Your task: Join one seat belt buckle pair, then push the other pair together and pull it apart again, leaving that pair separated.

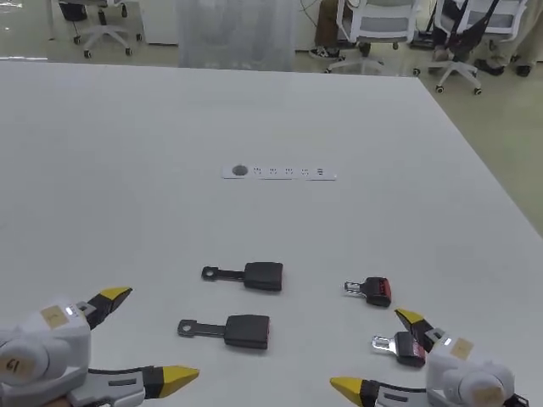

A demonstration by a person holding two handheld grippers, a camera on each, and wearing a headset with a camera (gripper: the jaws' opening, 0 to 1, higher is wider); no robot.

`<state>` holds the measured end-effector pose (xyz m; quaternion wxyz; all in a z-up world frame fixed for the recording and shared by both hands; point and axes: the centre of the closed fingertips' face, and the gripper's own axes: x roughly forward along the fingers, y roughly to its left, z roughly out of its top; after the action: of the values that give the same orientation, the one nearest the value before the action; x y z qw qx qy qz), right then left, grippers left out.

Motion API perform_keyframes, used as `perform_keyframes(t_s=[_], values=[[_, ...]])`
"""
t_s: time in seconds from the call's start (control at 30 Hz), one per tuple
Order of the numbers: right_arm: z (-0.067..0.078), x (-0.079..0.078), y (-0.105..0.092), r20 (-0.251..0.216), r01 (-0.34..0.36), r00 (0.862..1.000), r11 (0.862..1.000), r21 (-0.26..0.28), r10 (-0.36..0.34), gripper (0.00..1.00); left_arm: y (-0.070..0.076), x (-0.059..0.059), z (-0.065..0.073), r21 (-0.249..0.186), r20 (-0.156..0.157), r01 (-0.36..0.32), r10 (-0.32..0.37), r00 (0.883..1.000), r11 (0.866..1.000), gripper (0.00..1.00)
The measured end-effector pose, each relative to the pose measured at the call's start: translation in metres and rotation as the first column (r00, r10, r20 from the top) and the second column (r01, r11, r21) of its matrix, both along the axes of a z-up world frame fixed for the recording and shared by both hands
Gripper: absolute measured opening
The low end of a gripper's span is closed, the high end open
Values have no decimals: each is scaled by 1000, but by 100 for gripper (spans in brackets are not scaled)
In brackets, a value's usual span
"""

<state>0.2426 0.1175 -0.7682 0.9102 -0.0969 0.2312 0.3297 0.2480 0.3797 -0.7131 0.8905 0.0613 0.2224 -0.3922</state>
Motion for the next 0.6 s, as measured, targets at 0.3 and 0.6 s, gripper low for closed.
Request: perform_keyframes(t_s=[0.3, 0.6], values=[[-5, -2, -4, -10, 7, 1000, 1000, -1, -7, 97, 1, -2, -2, -2, -9, -4, 4, 1000, 1000, 100], [-11, -4, -9, -24, 9, 1000, 1000, -9, -9, 97, 3, -5, -3, 0, -17, -9, 9, 1000, 1000, 100]])
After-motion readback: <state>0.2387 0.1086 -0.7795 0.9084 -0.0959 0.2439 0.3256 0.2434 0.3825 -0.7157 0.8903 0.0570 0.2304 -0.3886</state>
